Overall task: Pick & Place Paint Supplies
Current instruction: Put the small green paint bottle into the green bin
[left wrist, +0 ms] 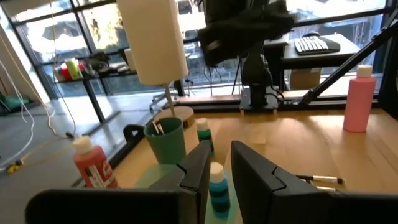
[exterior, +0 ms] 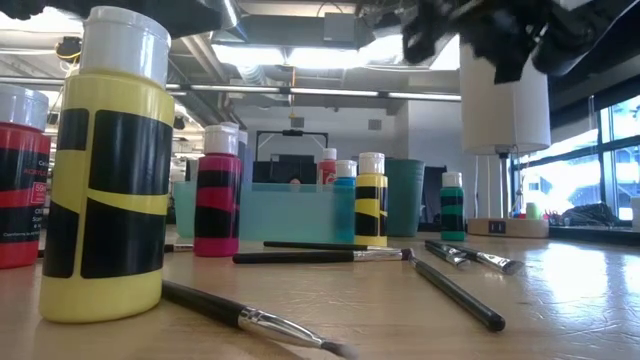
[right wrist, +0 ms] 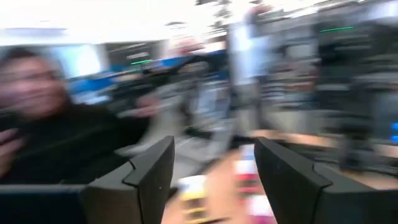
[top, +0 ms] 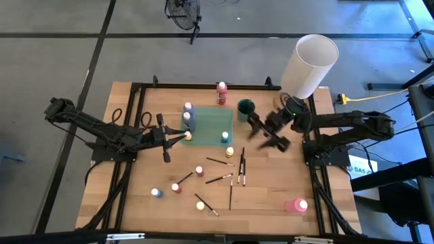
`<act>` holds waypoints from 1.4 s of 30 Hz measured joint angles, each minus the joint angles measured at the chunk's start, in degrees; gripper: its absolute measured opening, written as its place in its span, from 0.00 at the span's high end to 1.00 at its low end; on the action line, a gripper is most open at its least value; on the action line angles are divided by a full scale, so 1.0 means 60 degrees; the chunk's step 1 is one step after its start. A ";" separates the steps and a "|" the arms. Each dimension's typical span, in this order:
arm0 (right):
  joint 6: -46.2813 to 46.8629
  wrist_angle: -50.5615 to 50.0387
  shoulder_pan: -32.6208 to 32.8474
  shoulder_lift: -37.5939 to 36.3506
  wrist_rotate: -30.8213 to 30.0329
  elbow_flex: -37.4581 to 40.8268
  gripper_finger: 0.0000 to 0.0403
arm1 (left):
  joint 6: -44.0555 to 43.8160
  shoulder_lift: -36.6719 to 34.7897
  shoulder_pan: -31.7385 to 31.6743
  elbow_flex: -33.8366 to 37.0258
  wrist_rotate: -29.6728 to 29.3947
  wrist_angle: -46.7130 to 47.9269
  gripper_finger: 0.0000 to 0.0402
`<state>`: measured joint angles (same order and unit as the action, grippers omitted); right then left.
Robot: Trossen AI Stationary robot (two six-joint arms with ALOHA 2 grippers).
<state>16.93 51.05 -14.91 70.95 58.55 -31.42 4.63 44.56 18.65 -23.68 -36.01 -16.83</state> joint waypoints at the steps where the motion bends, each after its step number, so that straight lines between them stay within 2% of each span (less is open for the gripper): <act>1: -0.0074 -0.0214 0.0117 -0.0161 0.0482 0.0000 0.45 | -0.0121 0.0000 -0.0001 0.0000 0.0004 0.0099 0.85; 4: -0.0117 -0.1343 0.0330 -0.0684 0.1106 0.0000 0.46 | -0.0333 0.0000 0.0001 0.0000 0.0007 0.0319 0.85; 6: -0.0314 -0.2487 0.0341 -0.1069 0.0954 0.0000 0.47 | -0.0336 0.0000 0.0001 0.0000 0.0007 0.0414 0.86; 8: -0.1015 -0.4343 0.0341 -0.1436 0.0280 0.0000 0.47 | -0.0333 0.0000 0.0001 0.0000 0.0007 0.0424 0.86; 10: -0.2033 -0.6649 0.0345 -0.1829 -0.1325 0.0000 0.47 | -0.0333 0.0000 0.0001 0.0000 0.0009 0.0424 0.86; 13: -0.2687 -0.9979 0.0344 -0.2288 -0.5027 -0.0163 0.47 | -0.0329 0.0000 0.0001 0.0000 0.0011 0.0424 0.85; 15: -0.2433 -1.1245 0.0411 -0.2499 -0.7134 -0.0307 0.47 | -0.0331 -0.0003 0.0001 0.0000 0.0011 0.0424 0.85; 17: -0.1928 -1.1694 0.0506 -0.2606 -0.8509 -0.0335 0.47 | -0.0329 0.0000 0.0001 0.0000 0.0011 0.0423 0.86; 22: -0.0987 -1.1875 0.0708 -0.2636 -0.8979 -0.0339 0.47 | -0.0329 -0.0004 0.0001 0.0000 0.0011 0.0420 0.87; 24: -0.0610 -1.2247 0.0763 -0.2636 -0.9507 -0.0339 0.45 | -0.0329 0.0000 0.0001 0.0000 0.0011 0.0420 0.86; 27: -0.0295 -1.2947 0.0782 -0.2634 -1.0528 -0.0339 0.41 | -0.0326 -0.0002 0.0001 0.0000 0.0011 0.0420 0.86; 33: 0.0075 -1.3020 0.0888 -0.2632 -1.1610 -0.0339 0.31 | -0.0327 0.0000 0.0001 0.0000 0.0011 0.0716 0.87; 42: 0.1677 -1.3187 0.0675 -0.2512 -1.1826 -0.0339 0.23 | -0.0395 -0.0001 0.0001 0.0000 0.0015 0.0795 0.86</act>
<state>26.99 -28.08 -10.86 55.88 -12.41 -33.45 2.26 44.55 18.65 -23.68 -35.92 -12.05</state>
